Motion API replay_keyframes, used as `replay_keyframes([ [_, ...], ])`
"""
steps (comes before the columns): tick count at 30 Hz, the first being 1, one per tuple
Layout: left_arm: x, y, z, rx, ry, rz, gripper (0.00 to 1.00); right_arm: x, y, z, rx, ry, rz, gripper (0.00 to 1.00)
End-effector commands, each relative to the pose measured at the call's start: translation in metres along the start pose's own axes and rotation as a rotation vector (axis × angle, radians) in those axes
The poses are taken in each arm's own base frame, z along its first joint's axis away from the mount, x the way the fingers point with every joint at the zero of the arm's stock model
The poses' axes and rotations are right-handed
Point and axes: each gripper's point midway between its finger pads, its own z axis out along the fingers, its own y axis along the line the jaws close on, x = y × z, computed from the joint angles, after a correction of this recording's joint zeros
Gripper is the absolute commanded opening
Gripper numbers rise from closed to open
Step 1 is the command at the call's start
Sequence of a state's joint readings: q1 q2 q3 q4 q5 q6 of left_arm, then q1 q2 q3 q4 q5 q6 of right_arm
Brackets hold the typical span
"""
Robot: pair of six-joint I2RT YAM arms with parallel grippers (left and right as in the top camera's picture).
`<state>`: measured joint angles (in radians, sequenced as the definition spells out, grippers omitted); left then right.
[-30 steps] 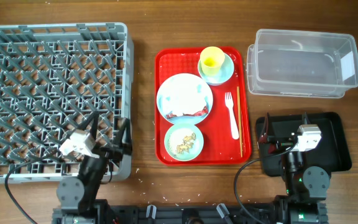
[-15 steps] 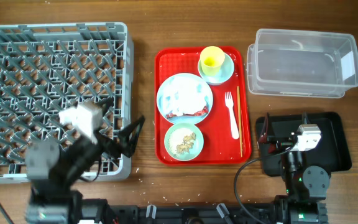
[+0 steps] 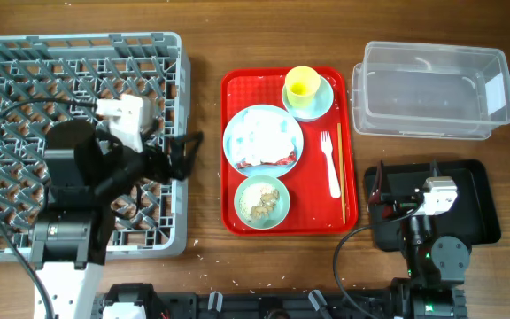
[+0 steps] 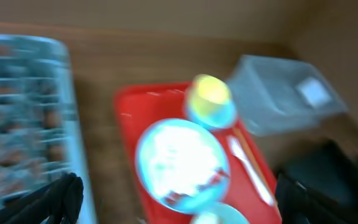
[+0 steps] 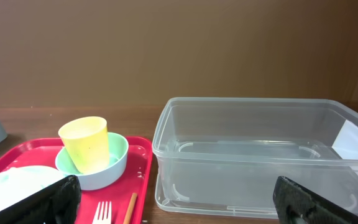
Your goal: Sort waste into correct bins and load items into the dishwasher rack
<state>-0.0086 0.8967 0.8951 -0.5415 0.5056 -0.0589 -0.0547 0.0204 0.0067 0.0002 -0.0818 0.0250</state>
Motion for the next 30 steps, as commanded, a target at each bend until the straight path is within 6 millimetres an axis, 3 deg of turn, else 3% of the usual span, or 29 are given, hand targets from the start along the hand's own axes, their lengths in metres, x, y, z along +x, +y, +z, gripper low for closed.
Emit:
replay_keyframes([
  [1,-0.024,0.057,-0.025,-0.318,-0.141,-0.179,1.0,0.0,0.0,0.0,0.003,-0.004,0.007,1.0],
  [4,-0.025,0.093,-0.044,-0.456,-0.202,-0.332,1.0,0.0,0.0,0.0,0.003,-0.004,0.007,1.0],
  [8,-0.01,0.142,-0.079,-0.621,-0.264,-0.571,1.0,-0.001,0.0,0.0,0.003,-0.004,0.007,1.0],
  [9,-0.008,0.153,-0.089,-0.66,-0.284,-0.611,1.0,-0.006,-0.001,0.0,0.007,-0.025,-0.01,1.0],
  [11,-0.005,0.165,-0.1,-0.702,-0.306,-0.638,1.0,-0.038,0.004,-0.003,-0.025,-0.156,0.03,1.0],
  [13,-0.001,0.167,-0.103,-0.716,-0.296,-0.654,1.0,-0.056,0.029,-0.009,-0.191,-0.208,0.239,1.0],
  [15,0.002,0.167,-0.103,-0.719,-0.285,-0.66,1.0,-0.066,0.032,-0.012,-0.241,-0.224,0.448,1.0],
  [16,0.004,0.167,-0.102,-0.72,-0.281,-0.662,1.0,-0.082,0.037,-0.018,-0.323,-0.252,0.683,1.0],
  [18,0.004,0.167,-0.102,-0.72,-0.279,-0.664,1.0,-0.11,0.042,-0.031,-0.419,-0.333,0.809,1.0],
  [20,0.004,0.167,-0.102,-0.721,-0.278,-0.664,1.0,-0.135,0.051,-0.049,-0.513,-0.42,0.759,1.0],
  [23,0.006,0.17,-0.099,-0.723,-0.264,-0.672,1.0,-0.148,0.064,-0.05,-0.547,-0.376,0.664,1.0],
  [27,0.011,0.175,-0.094,-0.728,-0.24,-0.686,1.0,-0.155,0.09,-0.02,-0.598,-0.118,0.489,1.0],
  [30,0.014,0.179,-0.09,-0.731,-0.22,-0.697,1.0,-0.163,0.127,0.002,-0.835,0.107,0.391,1.0],
])
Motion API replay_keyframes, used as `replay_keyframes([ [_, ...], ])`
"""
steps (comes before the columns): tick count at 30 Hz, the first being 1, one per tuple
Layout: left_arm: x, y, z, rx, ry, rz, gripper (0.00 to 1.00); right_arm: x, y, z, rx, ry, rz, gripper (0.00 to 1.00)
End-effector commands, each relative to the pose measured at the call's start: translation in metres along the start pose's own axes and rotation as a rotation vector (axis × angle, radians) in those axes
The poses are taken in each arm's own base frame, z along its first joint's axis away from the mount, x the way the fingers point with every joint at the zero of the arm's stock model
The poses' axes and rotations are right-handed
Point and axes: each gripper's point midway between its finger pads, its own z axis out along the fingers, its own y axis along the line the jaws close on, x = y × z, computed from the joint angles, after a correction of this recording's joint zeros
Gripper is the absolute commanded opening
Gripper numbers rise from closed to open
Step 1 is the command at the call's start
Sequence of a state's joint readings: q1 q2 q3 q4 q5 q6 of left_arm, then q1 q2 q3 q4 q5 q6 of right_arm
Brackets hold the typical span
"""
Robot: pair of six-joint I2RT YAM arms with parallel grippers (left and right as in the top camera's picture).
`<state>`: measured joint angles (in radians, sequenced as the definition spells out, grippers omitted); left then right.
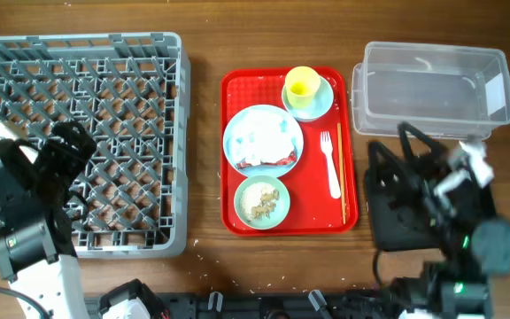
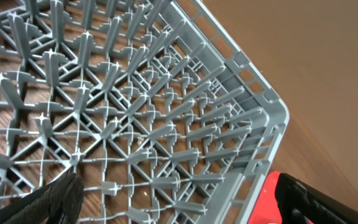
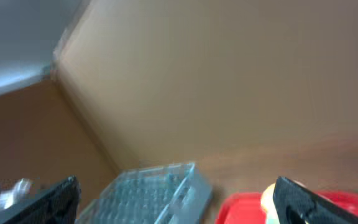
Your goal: Sort waste into correct bins and load items into the dishwasher rack
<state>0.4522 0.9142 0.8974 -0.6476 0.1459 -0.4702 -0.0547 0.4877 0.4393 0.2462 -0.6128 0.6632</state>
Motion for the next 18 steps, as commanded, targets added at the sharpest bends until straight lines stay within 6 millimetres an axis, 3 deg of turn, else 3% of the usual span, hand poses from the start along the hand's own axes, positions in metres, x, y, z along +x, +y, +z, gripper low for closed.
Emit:
replay_keyframes([
  [1,-0.003,0.002,0.003,-0.016,0.003,-0.015,1.0,0.013,0.032,0.028,-0.249,0.266,-0.085,1.0],
  [3,-0.004,0.002,0.005,-0.013,0.004,-0.015,1.0,0.019,0.029,0.042,-0.291,0.364,-0.051,1.0],
  [5,-0.005,0.001,0.005,-0.009,-0.004,-0.013,1.0,0.04,0.024,0.058,-0.288,0.451,-0.049,1.0],
  [9,-0.002,0.003,0.007,-0.019,0.013,-0.016,1.0,0.073,0.01,0.076,-0.074,0.521,-0.127,1.0],
  [11,-0.001,0.003,0.007,-0.021,0.016,-0.016,1.0,0.073,0.007,0.077,0.014,0.565,-0.152,1.0],
  [14,-0.001,0.003,0.007,-0.02,0.015,-0.016,1.0,0.068,0.022,0.088,0.04,0.755,-0.166,1.0],
  [16,-0.001,0.003,0.007,-0.021,0.015,-0.016,1.0,0.069,0.026,0.109,0.071,0.843,-0.169,1.0],
  [17,-0.001,0.003,0.007,-0.021,0.015,-0.016,1.0,0.077,0.031,0.13,0.051,0.864,-0.136,1.0],
  [18,-0.001,0.003,0.007,-0.021,0.015,-0.016,1.0,0.082,0.031,0.138,0.06,0.865,-0.098,1.0],
])
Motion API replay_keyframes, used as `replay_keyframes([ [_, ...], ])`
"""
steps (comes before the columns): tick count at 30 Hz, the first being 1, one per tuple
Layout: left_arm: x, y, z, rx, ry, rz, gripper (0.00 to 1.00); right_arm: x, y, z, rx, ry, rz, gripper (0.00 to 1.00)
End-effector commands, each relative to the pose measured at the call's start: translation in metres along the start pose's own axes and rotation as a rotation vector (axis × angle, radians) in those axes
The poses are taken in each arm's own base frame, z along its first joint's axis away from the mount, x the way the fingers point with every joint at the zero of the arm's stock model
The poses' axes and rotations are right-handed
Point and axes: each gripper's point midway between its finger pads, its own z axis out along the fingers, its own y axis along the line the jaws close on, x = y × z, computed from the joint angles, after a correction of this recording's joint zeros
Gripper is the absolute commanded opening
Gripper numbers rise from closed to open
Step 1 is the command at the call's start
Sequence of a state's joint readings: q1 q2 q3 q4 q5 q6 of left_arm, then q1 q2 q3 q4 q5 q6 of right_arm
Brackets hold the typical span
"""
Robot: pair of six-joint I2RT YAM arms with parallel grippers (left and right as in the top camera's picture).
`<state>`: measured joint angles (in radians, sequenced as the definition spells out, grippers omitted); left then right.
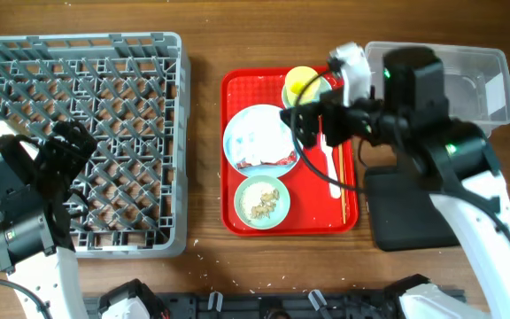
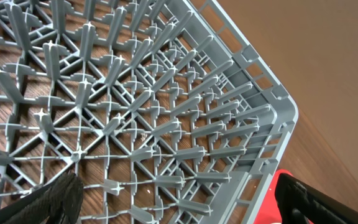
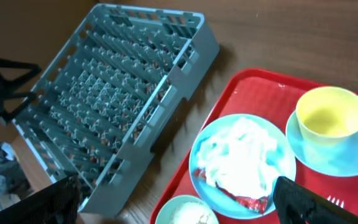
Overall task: Sort waste into correct bins and load items into the dishwasher rack
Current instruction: 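Reach the right gripper to the mint bowl and grasp its rim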
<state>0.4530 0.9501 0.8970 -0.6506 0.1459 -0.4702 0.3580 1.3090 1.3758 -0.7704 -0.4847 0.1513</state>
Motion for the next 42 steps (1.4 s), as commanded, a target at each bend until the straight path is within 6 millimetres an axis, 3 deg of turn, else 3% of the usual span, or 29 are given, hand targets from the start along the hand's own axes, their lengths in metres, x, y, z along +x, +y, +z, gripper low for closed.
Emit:
replay_keyframes([
  [1,-0.006,-0.001,-0.003,0.0,-0.017,-0.01,1.0,-0.015,0.001,0.029,-0.001,0.015,0.044,1.0],
  [3,-0.006,-0.001,-0.003,0.0,-0.018,-0.01,1.0,-0.013,0.006,0.039,-0.058,0.038,0.106,1.0],
  [6,-0.006,-0.001,-0.003,0.0,-0.017,-0.01,1.0,-0.005,0.005,0.046,-0.061,0.087,0.396,1.0],
  [8,-0.006,-0.001,-0.003,0.0,-0.018,-0.01,1.0,0.006,0.002,0.051,-0.047,0.133,0.43,1.0],
  [11,-0.006,-0.001,-0.003,0.0,-0.017,-0.01,1.0,0.043,-0.006,0.06,0.078,0.252,0.367,1.0],
  [14,-0.006,-0.001,-0.003,0.0,-0.018,-0.01,1.0,0.101,0.028,0.084,0.239,0.414,0.2,1.0],
  [18,-0.006,-0.001,-0.003,0.0,-0.018,-0.01,1.0,0.151,0.047,0.121,0.463,0.443,0.222,1.0],
  [22,-0.006,-0.001,-0.003,0.0,-0.018,-0.01,1.0,0.198,0.034,0.154,0.499,0.618,0.07,1.0],
  [24,-0.006,-0.001,-0.003,0.0,-0.017,-0.01,1.0,0.216,0.033,0.162,0.468,0.705,0.022,0.5],
  [25,-0.006,-0.001,-0.003,0.0,-0.018,-0.01,1.0,0.222,0.031,0.162,0.479,0.722,0.022,0.44],
  [36,-0.006,-0.001,-0.003,0.0,-0.017,-0.01,1.0,0.251,0.053,0.173,0.477,0.707,0.151,0.46],
  [42,-0.006,-0.001,-0.003,0.0,-0.017,-0.01,1.0,0.26,0.028,0.172,0.584,0.664,0.114,0.46],
])
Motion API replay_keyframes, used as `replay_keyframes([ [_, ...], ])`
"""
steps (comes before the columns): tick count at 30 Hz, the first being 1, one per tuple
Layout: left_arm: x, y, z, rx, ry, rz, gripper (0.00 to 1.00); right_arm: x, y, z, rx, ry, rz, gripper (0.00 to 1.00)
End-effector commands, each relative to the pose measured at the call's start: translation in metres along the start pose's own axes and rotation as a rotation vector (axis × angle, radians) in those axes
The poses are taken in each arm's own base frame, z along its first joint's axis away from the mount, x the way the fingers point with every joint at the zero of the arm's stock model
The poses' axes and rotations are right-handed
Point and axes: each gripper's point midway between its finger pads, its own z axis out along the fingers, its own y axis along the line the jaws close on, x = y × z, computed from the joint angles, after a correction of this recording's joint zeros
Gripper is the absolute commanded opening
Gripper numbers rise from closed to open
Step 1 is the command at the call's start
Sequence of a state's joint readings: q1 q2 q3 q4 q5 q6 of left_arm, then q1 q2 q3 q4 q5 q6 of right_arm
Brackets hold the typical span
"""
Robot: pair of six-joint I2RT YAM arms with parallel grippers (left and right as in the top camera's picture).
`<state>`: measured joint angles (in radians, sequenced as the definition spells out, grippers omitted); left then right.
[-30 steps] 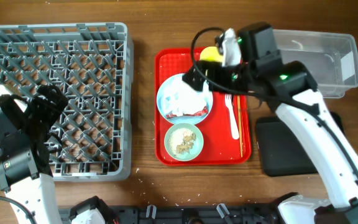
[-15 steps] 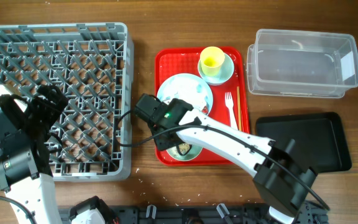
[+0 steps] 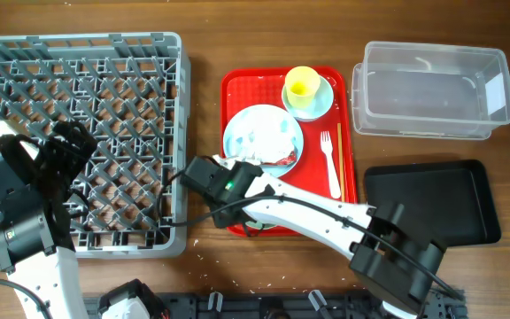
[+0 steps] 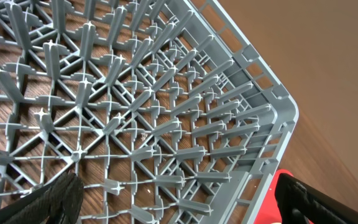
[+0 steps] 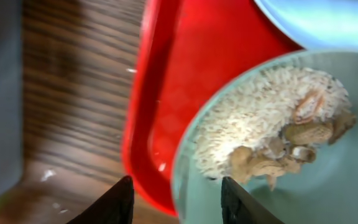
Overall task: Sort waste into correct bins and load items into the dishwasher rack
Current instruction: 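Reach the right gripper to the mint bowl and grasp its rim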
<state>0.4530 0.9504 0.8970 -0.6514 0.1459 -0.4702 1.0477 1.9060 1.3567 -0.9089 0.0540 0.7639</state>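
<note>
A green bowl of rice and scraps (image 5: pixel 303 193) stands at the front left of the red tray (image 3: pixel 233 89). My right gripper (image 5: pixel 180 202) is open and low over it, with the bowl's near rim between the fingers (image 5: pixel 124 202). In the overhead view the right arm (image 3: pixel 228 186) hides the bowl. On the tray are also a blue plate with food remains (image 3: pixel 262 133), a yellow cup (image 3: pixel 302 84) in a blue bowl, a white fork (image 3: pixel 329 164) and a chopstick (image 3: pixel 343 186). My left gripper (image 4: pixel 179 202) hangs open over the grey dishwasher rack (image 4: pixel 166 124).
A clear plastic bin (image 3: pixel 432 89) stands at the back right. A black tray (image 3: pixel 432 199) lies in front of it. The rack (image 3: pixel 78 40) fills the table's left side. Crumbs lie on the wood by the tray's front edge.
My right gripper was high over the back of the tray near the cup; now it is down at the rice bowl with the rim between its narrowed fingers. The left arm has not moved.
At first my left gripper was at the rack's right edge, facing the tray, and my right gripper rested over the black tray. Then the left was back over the rack's left part and the right was raised. Later the right hung over the tray, and now sits at the bowl.
</note>
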Motion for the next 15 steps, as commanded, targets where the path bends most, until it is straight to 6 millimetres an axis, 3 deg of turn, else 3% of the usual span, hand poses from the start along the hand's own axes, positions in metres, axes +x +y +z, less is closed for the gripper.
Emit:
replay_keyframes([
  [1,-0.006,-0.001,-0.003,0.0,-0.018,-0.01,1.0,0.002,-0.013,0.014,0.067,-0.016,0.016,0.46],
  [8,-0.006,-0.001,-0.003,0.001,-0.019,-0.01,1.0,0.005,-0.012,0.016,0.074,-0.021,-0.018,0.22],
  [15,-0.006,-0.001,-0.003,0.0,-0.018,-0.01,1.0,-0.008,-0.027,0.016,0.176,-0.113,-0.069,0.23],
])
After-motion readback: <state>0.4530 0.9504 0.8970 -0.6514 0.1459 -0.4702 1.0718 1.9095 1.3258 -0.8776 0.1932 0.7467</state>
